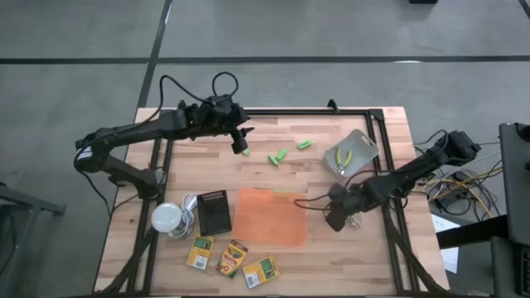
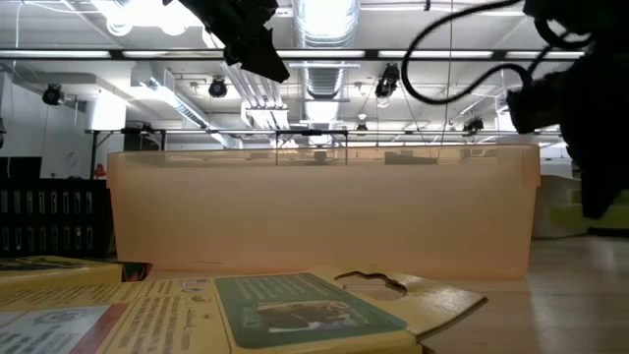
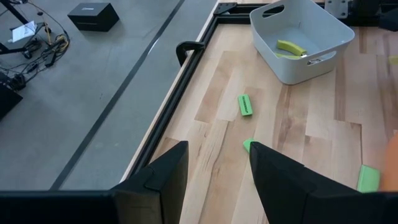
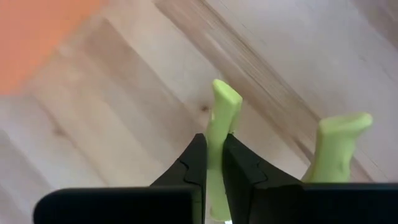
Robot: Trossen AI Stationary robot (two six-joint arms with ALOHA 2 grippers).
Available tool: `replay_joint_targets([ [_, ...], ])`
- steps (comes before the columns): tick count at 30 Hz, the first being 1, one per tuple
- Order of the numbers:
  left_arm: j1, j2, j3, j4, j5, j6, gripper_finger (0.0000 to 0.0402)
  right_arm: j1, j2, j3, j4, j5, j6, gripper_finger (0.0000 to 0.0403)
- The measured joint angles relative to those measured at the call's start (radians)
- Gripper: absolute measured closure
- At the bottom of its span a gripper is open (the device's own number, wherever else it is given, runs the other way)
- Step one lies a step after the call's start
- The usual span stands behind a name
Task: Pick & Place School Supplies
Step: Put the green hole puncher into the gray bin
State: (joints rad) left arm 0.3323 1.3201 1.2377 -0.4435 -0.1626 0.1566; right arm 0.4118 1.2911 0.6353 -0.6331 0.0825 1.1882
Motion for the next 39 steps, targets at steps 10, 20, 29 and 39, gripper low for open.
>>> replay_joint_targets([
  [10,0.0,0.0,0.0,0.001,0.0,0.001,0.0225,-0.002,-0.015,0.188,-0.145,0.341,0.055,0.0372],
  [20,0.0,0.0,0.0,0.001,0.0,0.001,0.0225,-0.101,-0.077,0.379,-0.407,0.668,0.185,0.0374],
  [29,0.0,0.0,0.0,0.001,0.0,0.001,0.0225,-0.358,-0.091,0.423,-0.654,0.629,0.384,0.0374],
  [39,0.0,0.0,0.0,0.0,0.0,0.011,0.0225,-0.565,-0.145,0.296,-0.415,0.585,0.176,0.0374],
])
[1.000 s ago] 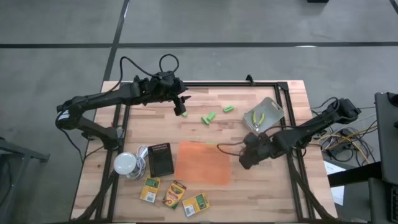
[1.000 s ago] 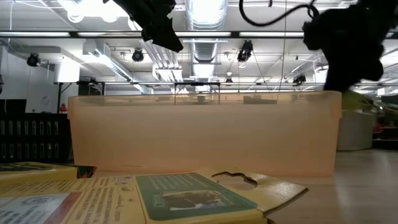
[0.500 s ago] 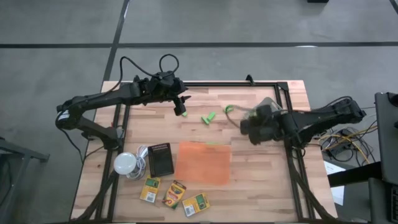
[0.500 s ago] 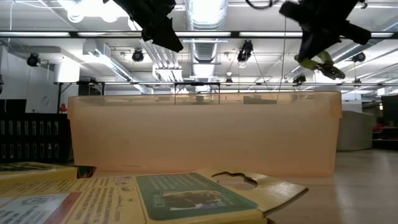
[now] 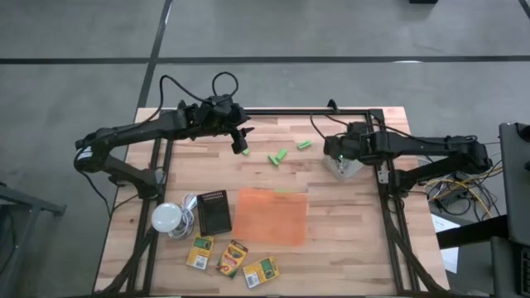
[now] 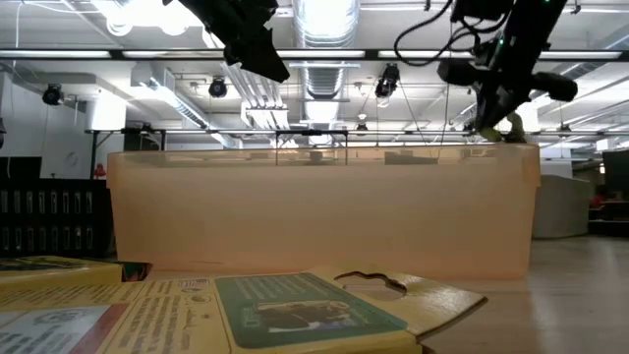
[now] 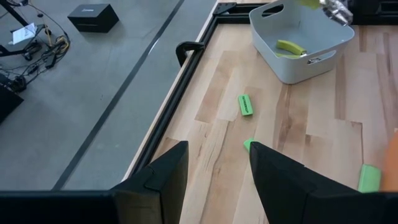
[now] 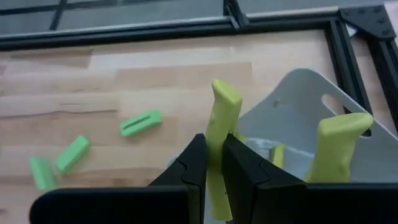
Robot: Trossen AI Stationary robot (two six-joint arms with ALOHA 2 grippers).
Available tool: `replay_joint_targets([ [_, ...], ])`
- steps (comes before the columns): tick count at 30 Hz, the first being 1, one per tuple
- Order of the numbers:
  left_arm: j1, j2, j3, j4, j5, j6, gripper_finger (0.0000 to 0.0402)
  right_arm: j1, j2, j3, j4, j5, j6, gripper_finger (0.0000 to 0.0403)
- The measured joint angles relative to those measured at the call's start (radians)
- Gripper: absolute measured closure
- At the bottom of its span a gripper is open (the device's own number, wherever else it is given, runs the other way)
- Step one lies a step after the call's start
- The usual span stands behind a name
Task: Pick & Place School Supplies
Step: Put the green hole puncher into the gray bin
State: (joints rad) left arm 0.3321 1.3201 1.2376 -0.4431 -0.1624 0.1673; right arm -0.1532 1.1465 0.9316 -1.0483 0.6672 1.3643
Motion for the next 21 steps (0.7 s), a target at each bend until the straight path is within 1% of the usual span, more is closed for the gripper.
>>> replay_joint_targets([
  [5,0.0,0.0,0.0,0.0,0.0,0.001,0.0225,-0.08,-0.003,-0.071,0.071,-0.047,-0.017,0.0374],
  [10,0.0,0.0,0.0,-0.002,0.0,0.011,0.0225,-0.137,-0.003,-0.178,0.282,-0.141,-0.087,0.0374],
  [13,0.0,0.0,0.0,-0.003,0.0,0.021,0.0225,-0.165,-0.001,-0.245,0.373,-0.171,-0.096,0.0374],
  [21,0.0,0.0,0.0,-0.007,0.0,0.023,0.0225,-0.189,-0.001,-0.343,0.391,-0.185,0.022,0.0374],
])
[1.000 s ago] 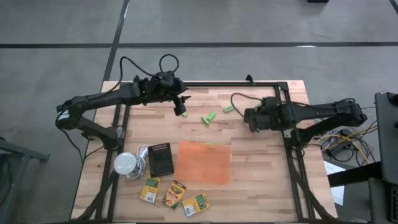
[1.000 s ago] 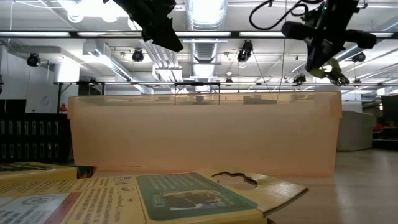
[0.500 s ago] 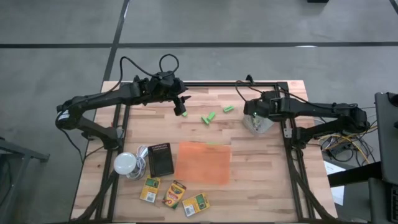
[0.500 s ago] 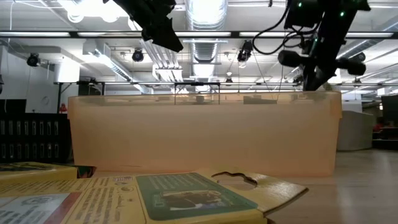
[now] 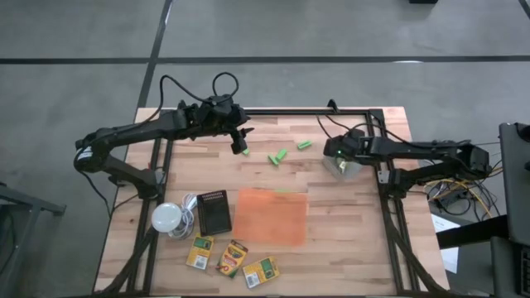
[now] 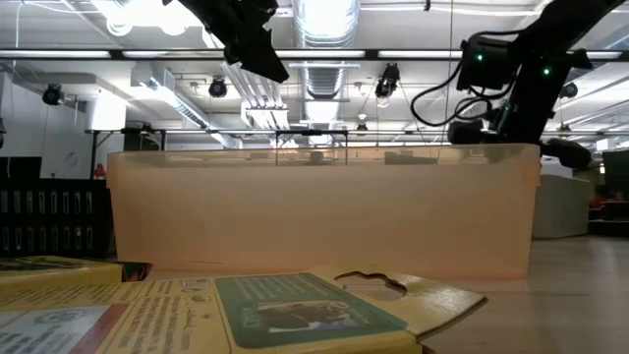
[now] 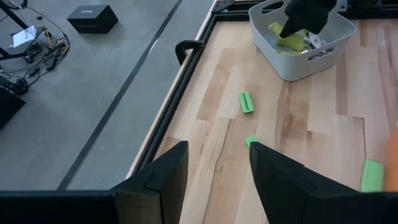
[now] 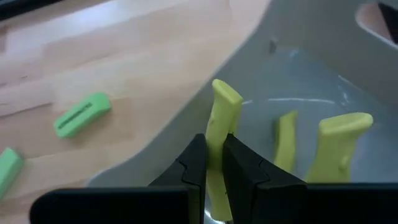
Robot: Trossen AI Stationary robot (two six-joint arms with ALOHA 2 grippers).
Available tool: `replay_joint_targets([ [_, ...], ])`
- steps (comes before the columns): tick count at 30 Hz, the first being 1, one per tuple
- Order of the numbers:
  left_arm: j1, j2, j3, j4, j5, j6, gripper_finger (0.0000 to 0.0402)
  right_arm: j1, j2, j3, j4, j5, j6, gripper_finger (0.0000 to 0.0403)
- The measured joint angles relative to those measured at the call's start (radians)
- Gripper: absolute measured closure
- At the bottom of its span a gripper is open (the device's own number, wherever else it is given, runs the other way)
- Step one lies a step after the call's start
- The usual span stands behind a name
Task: Pick & Place School Supplies
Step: Put the green hole puncher into the gray bin, then adjust the black bin on the table
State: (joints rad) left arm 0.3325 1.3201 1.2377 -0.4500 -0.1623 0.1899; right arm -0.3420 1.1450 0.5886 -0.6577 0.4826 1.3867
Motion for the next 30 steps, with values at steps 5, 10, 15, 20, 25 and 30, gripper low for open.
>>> replay_joint_targets([
  [5,0.0,0.0,0.0,0.0,0.0,0.019,0.0225,-0.005,0.0,-0.037,0.012,-0.064,0.034,0.0374],
  [10,0.0,0.0,0.0,0.0,0.0,0.02,0.0225,-0.005,0.0,-0.049,0.013,-0.081,0.063,0.0357],
  [15,0.0,0.0,0.0,0.0,0.0,0.02,0.0225,-0.006,0.0,-0.046,0.013,-0.075,0.005,0.0321],
  [20,0.0,0.0,0.0,0.0,0.0,0.02,0.0225,-0.006,0.0,-0.043,0.014,-0.071,-0.006,0.0284],
  [25,0.0,0.0,0.0,0.0,0.0,0.02,0.0225,-0.005,0.0,-0.043,0.017,-0.027,-0.01,0.0255],
  [30,0.0,0.0,0.0,0.0,0.0,0.02,0.0225,-0.005,-0.024,-0.043,0.055,-0.011,-0.024,0.0243],
])
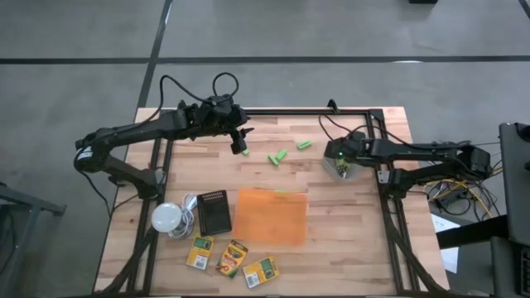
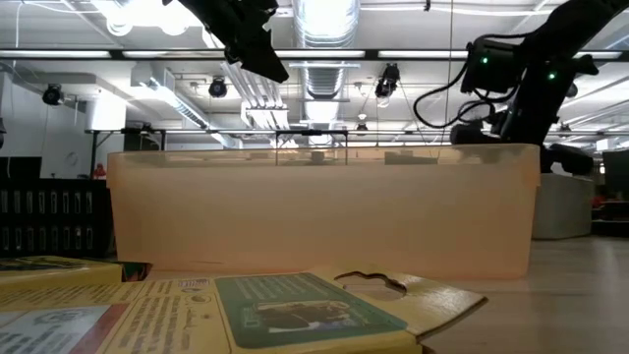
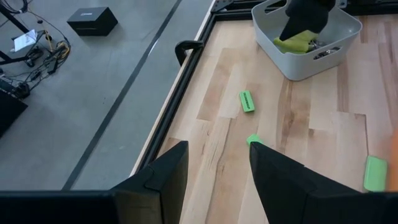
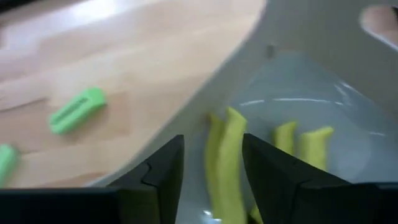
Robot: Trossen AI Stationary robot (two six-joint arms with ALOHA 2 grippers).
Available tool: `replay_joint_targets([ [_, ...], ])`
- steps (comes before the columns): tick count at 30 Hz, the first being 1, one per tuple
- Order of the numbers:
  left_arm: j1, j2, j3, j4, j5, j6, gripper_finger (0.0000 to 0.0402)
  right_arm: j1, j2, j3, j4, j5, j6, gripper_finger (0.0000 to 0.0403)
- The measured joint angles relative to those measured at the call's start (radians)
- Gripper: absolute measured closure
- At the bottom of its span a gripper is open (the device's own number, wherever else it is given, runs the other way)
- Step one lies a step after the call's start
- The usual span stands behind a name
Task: Pick & Place School Supplies
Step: Adjust the black bin on the table
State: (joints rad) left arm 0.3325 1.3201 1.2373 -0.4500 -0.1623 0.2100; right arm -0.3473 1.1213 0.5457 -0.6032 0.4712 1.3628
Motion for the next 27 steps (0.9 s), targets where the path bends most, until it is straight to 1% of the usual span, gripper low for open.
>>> replay_joint_targets([
  [3,0.0,0.0,0.0,0.0,0.0,0.0,0.0225,0.0,-0.03,0.0,0.063,0.0,-0.072,0.0242],
  [6,0.0,0.0,0.0,0.0,0.0,0.0,0.0225,0.0,-0.076,0.0,0.168,0.0,-0.143,0.0244],
  [9,0.0,0.0,0.0,0.0,0.0,0.0,0.0225,0.0,-0.131,0.0,0.318,-0.002,-0.231,0.0249],
  [12,0.0,0.0,0.0,0.0,0.0,0.0,0.0225,0.003,-0.18,0.0,0.504,-0.024,-0.366,0.0255],
  [16,0.0,0.0,0.0,0.0,0.0,0.005,0.0225,0.002,-0.222,0.001,0.751,-0.138,-0.55,0.0262],
  [20,0.0,0.0,0.0,-0.002,0.0,0.037,0.0225,0.003,-0.222,0.001,0.912,-0.329,-0.711,0.0267],
  [23,0.0,0.0,0.0,-0.006,0.0,0.05,0.0225,0.003,-0.203,0.001,0.942,-0.417,-0.757,0.0269],
  [27,0.0,0.0,0.0,-0.021,0.0,0.051,0.0225,0.002,-0.143,0.001,0.923,-0.424,-0.796,0.0267],
])
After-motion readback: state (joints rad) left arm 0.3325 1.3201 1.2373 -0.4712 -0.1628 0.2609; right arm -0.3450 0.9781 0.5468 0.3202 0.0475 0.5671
